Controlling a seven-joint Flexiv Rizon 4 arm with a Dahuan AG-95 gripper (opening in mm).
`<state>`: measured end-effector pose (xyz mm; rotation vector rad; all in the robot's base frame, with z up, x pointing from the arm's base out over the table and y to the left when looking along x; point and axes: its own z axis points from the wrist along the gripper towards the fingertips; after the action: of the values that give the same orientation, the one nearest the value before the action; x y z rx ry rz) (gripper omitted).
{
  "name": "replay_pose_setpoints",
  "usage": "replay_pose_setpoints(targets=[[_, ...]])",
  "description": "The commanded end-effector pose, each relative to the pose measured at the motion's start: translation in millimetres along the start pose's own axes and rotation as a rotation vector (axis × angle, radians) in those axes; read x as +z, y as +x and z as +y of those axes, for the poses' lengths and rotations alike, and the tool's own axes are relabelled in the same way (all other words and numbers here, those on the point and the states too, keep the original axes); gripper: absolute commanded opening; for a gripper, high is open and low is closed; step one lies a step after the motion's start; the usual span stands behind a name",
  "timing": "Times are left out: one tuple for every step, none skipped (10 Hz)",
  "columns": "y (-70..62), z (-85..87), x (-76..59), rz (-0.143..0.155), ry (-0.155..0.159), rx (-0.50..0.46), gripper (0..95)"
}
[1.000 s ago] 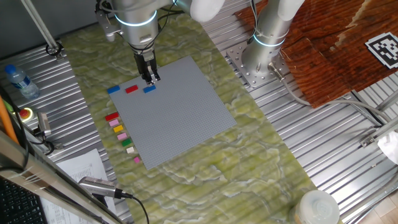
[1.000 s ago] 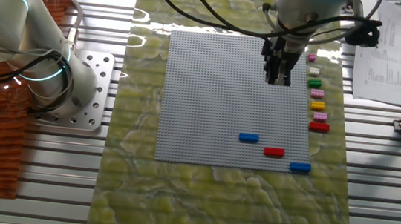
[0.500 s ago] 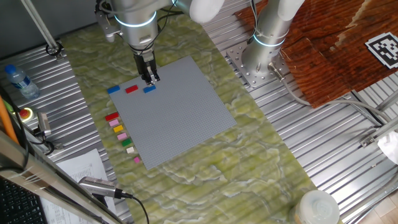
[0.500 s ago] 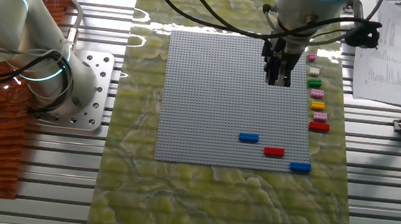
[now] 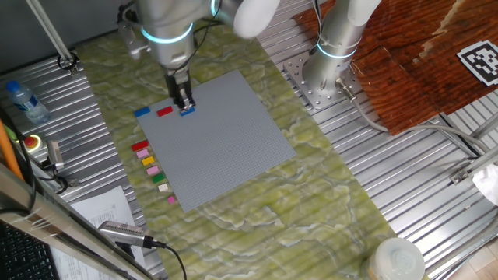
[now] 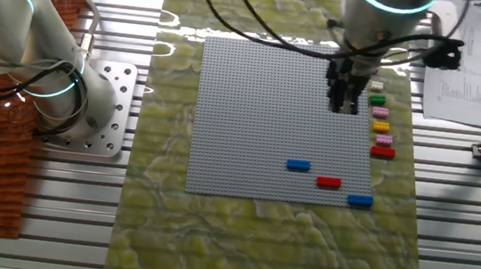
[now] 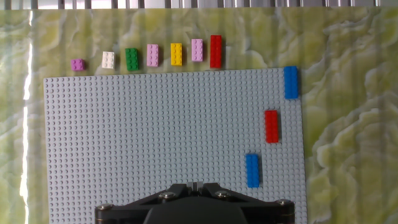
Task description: Stack small Lego blocks randomly, one at a time
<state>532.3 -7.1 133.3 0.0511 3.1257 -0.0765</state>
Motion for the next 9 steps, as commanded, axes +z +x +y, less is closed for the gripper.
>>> replay_pose_setpoints(targets=[[-12.9,-4.7,13.1,-0.008,0.018,-0.006,0.0],[-19.1,-8.5,17.7,-0.009,0.015,-0.014,0.0],[-25.1,-12.5,21.1,-0.008,0.013,-0.024,0.0],[-33.4,-18.2,24.5,-0.008,0.010,-0.040,0.0],[-40.6,-20.9,26.8,-0.006,0.005,-0.056,0.0],[-46.8,-19.9,28.9,-0.003,0.005,-0.068,0.0],[-52.2,-18.0,30.5,-0.001,0.007,-0.074,0.0],[-59.0,-15.3,31.2,0.004,0.008,-0.082,0.0],[-66.5,-11.9,31.2,0.012,0.008,-0.093,0.0]])
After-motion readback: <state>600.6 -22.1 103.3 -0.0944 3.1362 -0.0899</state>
